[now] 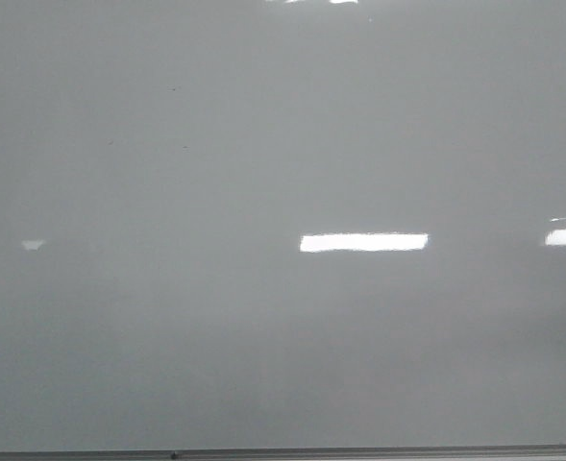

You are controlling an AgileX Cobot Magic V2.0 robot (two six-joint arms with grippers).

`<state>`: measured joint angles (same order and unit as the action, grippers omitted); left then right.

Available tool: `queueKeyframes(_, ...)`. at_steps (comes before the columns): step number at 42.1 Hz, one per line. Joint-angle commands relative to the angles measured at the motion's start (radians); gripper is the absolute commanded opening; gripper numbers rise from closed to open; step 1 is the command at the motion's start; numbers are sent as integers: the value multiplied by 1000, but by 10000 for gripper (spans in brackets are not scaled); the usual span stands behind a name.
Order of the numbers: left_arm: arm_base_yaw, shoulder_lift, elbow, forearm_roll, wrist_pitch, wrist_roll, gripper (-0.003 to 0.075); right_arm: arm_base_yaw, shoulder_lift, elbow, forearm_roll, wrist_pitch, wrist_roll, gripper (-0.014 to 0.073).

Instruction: Write number 7 on whiteboard

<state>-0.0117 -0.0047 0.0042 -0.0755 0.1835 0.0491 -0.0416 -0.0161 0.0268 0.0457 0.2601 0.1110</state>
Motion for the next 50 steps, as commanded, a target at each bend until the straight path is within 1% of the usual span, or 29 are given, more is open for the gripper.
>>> queueKeyframes(1, -2, -15, 7, -3, -76, -6, -20, 2, -7, -4, -11, -77, -4, -69)
queueKeyframes(47, -2, -15, 7, -3, -76, -6, -20, 2, -6, -4, -11, -88, -4, -69)
queueKeyframes(50, -2, -15, 7, 1, -94, -3, -20, 2, -6, -4, -11, -88, -4, -69)
